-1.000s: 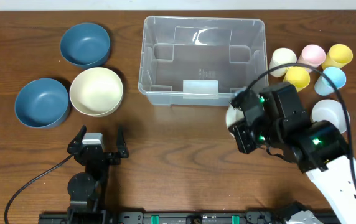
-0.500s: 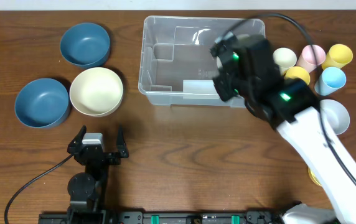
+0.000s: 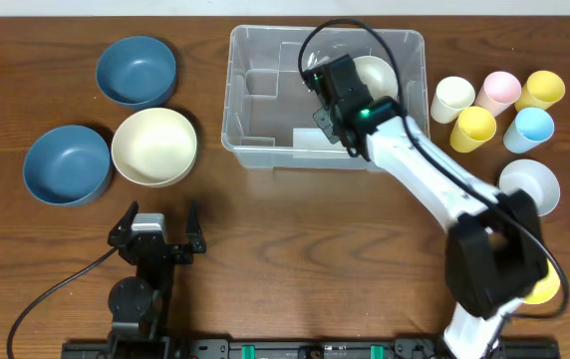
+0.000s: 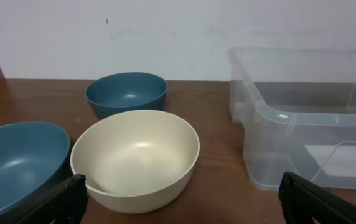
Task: Pack container
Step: 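Lift the white bowl and lower it into the bin's right side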
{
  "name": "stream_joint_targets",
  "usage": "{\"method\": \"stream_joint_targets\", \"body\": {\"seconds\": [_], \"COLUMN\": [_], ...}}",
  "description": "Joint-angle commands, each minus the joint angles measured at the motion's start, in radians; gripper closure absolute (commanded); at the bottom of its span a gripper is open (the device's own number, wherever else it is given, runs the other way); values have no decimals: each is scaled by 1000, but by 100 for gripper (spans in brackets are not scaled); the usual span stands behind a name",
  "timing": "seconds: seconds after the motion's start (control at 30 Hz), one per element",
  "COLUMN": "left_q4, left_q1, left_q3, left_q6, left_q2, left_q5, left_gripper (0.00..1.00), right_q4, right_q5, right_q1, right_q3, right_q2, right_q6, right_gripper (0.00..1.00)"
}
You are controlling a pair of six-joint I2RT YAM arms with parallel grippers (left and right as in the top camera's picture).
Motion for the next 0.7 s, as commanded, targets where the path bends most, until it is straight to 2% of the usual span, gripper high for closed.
{"method": "stream_joint_targets", "body": {"seconds": [0.0,0.27,0.67], "left_q4": [-35,-35,-35], "left_q1": [6,6,6], "left_q3": [-22,-22,-22], "left_q6": [9,10,10], "left_q2": [-6,-6,-6], "left_q5": [-8,-8,-8], "left_gripper": [2,2,2], "right_q4": [45,182,214], "right_q5": [60,51,29], "right_q1": [-24,-74,-103], "right_q3": [46,48,48], "right_q2": [32,90,168], "right_q6": [-54,-70,-69], "right_gripper": [98,98,98]}}
